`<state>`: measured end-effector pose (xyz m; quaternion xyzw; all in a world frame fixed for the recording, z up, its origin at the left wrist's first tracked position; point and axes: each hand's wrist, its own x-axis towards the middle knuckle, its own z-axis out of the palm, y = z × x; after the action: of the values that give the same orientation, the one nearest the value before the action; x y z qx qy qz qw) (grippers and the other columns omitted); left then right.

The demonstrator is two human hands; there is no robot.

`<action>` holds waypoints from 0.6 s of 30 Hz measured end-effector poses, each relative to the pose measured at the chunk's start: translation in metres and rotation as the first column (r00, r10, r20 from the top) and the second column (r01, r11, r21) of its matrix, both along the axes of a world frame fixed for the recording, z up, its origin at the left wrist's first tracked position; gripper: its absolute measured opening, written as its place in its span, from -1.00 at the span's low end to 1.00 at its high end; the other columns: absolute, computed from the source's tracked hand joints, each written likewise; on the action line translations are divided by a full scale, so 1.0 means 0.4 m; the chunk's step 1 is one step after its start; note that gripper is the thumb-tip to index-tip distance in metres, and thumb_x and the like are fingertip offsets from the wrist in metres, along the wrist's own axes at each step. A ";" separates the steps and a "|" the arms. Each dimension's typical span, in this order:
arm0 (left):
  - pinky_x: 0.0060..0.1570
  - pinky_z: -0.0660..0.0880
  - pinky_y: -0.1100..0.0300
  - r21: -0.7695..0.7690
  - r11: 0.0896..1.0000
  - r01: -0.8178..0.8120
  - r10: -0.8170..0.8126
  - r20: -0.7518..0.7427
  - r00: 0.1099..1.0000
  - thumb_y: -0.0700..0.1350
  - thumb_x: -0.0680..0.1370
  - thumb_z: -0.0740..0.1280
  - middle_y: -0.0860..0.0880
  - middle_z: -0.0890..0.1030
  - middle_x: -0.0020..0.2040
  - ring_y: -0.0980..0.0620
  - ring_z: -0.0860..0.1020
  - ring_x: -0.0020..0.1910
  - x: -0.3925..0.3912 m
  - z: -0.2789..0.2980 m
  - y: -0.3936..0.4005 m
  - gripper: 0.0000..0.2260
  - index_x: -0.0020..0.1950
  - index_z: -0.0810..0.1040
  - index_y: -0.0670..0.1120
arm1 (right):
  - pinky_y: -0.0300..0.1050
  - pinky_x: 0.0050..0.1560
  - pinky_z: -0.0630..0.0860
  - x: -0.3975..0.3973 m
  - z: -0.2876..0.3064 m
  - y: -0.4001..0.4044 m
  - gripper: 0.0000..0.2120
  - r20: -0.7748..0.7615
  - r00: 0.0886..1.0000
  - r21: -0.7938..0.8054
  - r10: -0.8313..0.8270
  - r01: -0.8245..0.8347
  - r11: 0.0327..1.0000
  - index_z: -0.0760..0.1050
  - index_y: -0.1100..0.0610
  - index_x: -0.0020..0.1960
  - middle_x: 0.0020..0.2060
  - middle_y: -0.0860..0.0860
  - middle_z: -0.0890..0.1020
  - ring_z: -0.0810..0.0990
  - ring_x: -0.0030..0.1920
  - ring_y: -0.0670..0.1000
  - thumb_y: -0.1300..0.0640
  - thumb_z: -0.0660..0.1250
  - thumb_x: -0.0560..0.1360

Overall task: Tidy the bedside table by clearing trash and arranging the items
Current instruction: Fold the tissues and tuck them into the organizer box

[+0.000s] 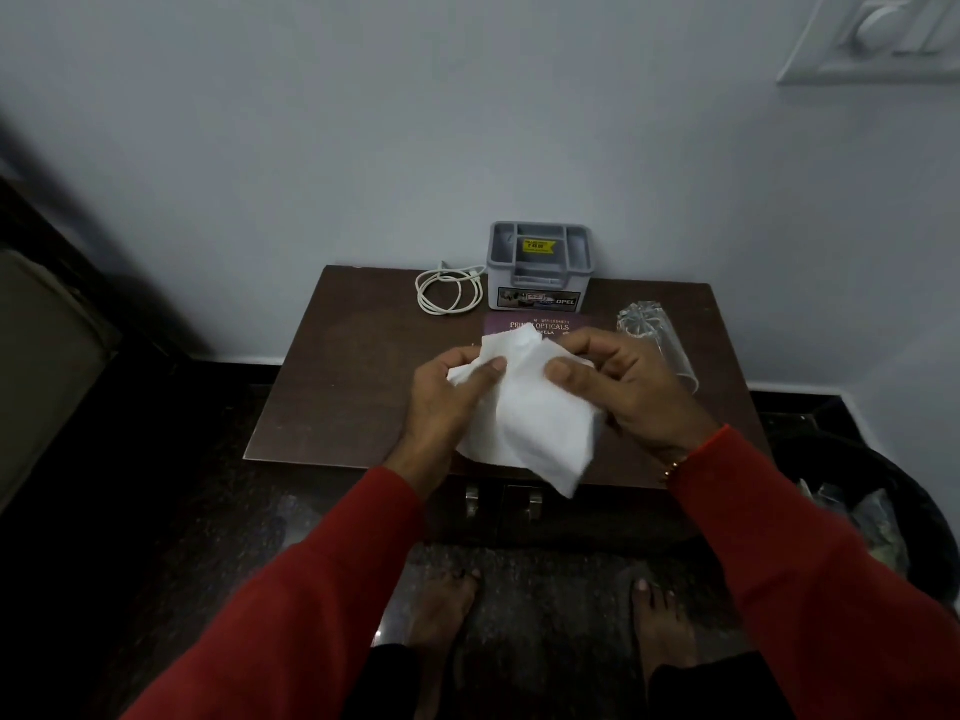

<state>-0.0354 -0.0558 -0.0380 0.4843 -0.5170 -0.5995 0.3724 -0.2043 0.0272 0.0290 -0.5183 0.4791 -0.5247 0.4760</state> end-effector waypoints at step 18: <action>0.17 0.57 -0.16 0.262 0.927 0.268 -0.264 -0.052 0.963 0.34 0.50 0.30 -0.19 0.72 0.08 -0.22 0.68 0.11 -0.013 0.042 0.025 -0.39 0.21 0.65 -0.17 | -0.30 -0.04 0.51 -0.035 -0.080 -0.027 -0.72 -0.436 0.873 0.013 -0.217 0.248 0.969 0.60 -0.03 0.14 -0.08 -0.07 0.61 0.58 -0.09 -0.15 0.07 0.49 0.44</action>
<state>-0.0407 -0.0459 -0.0211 0.4505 -0.4895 -0.7123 0.2236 -0.2183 0.0164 -0.0029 -0.5434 0.6489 -0.4338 0.3090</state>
